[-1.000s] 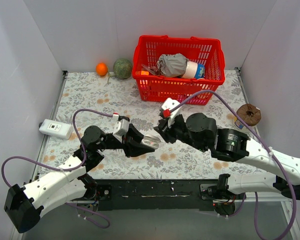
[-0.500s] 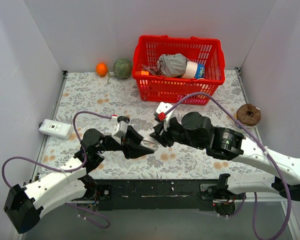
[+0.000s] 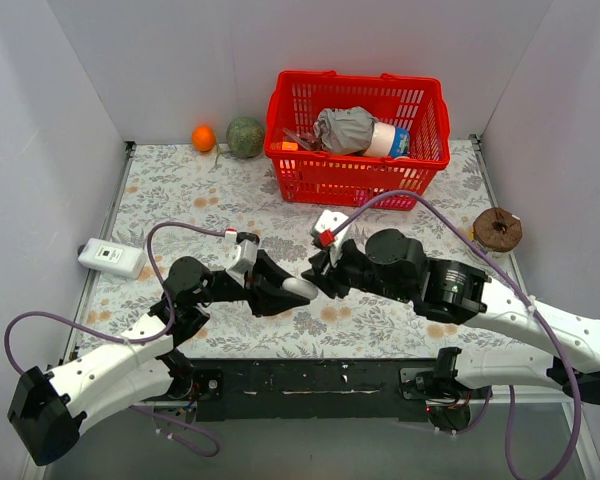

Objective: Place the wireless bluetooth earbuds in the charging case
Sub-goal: Place the charging case at the center of the board.

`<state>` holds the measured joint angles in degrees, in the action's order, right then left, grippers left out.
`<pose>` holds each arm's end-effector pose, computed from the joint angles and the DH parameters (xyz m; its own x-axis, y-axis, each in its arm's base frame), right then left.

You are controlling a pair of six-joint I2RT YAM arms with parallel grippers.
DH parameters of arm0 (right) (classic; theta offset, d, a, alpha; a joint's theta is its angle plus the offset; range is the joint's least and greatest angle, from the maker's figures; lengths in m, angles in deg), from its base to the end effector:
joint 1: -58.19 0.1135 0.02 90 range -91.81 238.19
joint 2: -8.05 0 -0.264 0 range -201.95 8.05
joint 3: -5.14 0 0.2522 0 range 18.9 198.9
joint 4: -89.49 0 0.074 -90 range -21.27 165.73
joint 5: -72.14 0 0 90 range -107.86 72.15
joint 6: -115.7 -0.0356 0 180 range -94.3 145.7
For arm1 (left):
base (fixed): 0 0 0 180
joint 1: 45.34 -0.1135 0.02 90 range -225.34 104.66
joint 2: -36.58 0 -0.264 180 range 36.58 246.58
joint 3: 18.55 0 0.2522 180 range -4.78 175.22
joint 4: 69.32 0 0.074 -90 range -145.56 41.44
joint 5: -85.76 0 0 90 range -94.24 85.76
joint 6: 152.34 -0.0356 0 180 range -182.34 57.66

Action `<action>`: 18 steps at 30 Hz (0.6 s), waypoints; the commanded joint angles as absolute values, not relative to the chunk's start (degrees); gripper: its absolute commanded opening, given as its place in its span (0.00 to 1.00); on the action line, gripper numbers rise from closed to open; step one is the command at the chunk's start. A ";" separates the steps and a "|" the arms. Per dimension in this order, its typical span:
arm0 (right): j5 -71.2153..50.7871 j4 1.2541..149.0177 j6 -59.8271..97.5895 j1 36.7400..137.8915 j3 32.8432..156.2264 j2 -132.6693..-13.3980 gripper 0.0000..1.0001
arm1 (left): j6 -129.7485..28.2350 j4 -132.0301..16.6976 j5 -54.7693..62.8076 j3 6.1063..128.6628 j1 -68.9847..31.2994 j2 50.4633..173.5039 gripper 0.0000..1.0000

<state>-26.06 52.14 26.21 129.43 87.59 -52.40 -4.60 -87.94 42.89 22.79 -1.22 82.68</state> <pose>0.0784 0.2152 0.4087 -0.0772 -0.2546 -0.9640 -0.8937 0.4463 -0.0463 0.1137 -0.1466 0.3063 -0.7407 -0.0831 -0.6667 0.6709 -0.1447 -0.7273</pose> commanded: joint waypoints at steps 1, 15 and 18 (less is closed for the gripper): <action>-38.57 57.43 21.66 129.38 84.39 -46.72 0.43 | -3.21 -82.20 31.73 23.96 -1.31 83.60 0.00; -44.14 59.47 9.44 127.89 70.32 -36.16 0.41 | 17.19 -63.40 5.95 37.89 -3.68 118.28 0.00; -42.29 59.91 7.59 127.89 68.56 -35.29 0.40 | 17.99 -62.59 7.53 40.82 -7.10 126.54 0.00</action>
